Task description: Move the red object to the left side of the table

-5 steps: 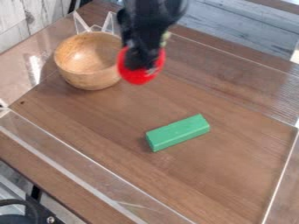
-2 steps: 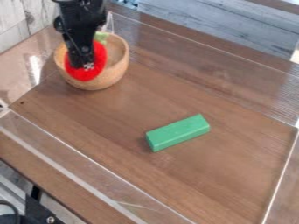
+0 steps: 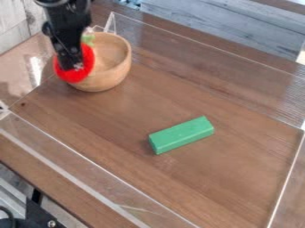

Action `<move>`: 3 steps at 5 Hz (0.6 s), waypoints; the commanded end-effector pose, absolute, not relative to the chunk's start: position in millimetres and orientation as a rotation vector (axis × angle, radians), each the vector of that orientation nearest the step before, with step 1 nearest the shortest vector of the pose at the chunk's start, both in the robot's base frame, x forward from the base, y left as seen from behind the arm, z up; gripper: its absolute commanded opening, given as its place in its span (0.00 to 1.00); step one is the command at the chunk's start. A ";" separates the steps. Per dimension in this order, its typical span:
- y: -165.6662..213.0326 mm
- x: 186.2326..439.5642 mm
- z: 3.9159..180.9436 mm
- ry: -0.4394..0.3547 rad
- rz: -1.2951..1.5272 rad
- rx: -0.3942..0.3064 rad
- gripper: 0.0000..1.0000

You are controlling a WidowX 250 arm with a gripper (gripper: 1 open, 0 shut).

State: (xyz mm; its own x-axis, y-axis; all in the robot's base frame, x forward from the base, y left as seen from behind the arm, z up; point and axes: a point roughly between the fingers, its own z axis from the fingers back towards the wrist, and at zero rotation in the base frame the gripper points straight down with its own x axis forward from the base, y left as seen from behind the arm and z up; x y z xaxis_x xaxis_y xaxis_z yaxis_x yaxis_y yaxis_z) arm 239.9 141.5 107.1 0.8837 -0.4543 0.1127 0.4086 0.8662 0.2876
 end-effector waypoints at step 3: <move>175.4 235.2 101.6 -0.212 -0.233 0.244 0.00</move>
State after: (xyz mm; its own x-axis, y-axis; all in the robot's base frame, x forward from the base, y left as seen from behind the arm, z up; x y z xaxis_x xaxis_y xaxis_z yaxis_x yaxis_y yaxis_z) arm 228.4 166.6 87.7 0.9557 -0.2569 0.1438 0.2216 0.9493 0.2232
